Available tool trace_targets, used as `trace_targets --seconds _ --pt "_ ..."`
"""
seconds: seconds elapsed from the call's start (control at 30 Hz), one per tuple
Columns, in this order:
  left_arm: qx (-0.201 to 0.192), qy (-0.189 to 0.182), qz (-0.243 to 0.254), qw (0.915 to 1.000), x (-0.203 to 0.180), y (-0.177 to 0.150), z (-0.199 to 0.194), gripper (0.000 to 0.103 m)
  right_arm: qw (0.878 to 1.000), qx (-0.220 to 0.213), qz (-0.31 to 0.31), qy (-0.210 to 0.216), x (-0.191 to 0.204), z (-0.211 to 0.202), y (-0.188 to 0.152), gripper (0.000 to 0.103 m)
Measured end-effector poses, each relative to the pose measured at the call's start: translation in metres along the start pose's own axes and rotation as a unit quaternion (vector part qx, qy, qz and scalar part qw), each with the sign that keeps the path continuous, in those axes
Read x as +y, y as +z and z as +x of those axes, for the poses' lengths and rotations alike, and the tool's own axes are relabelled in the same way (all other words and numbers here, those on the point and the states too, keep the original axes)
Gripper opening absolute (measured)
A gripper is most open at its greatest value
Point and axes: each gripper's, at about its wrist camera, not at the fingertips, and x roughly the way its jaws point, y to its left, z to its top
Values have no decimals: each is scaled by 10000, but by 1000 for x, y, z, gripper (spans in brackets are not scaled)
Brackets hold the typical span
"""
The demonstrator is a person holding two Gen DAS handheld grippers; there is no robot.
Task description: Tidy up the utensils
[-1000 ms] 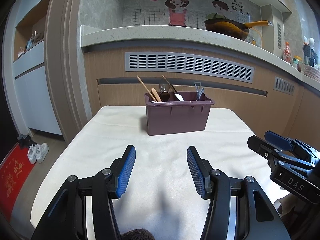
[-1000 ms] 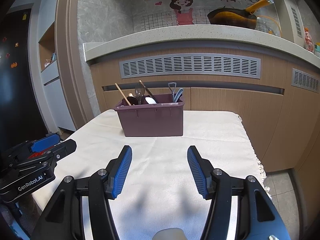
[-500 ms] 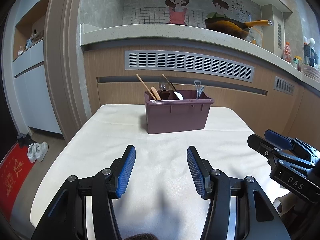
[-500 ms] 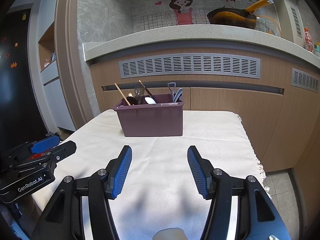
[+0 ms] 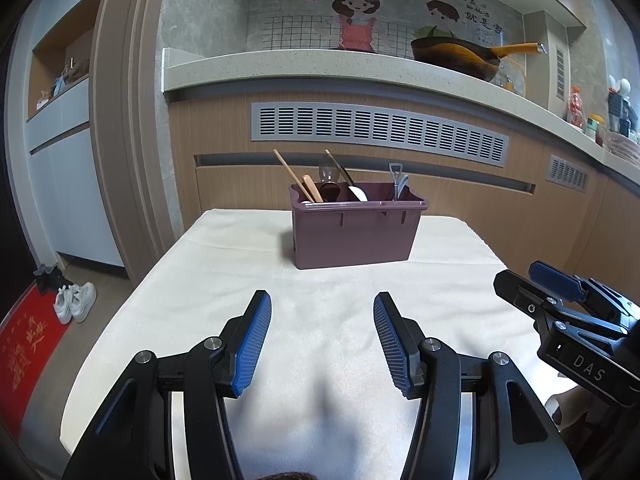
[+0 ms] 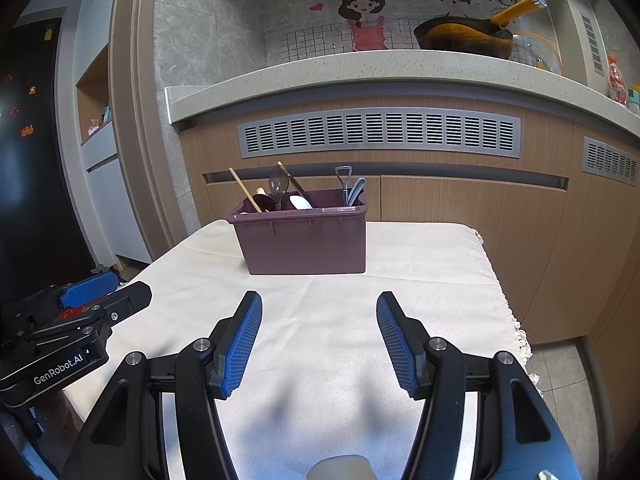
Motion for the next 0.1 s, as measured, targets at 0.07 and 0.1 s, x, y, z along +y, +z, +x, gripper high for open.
trace_targets --seconds 0.07,0.1 --pt "9 27 -14 10000 1 0 0 54 10000 -4 -2 1 0 0 0 57" --pt "11 33 -15 10000 1 0 0 54 10000 -5 -1 -6 1 0 0 57"
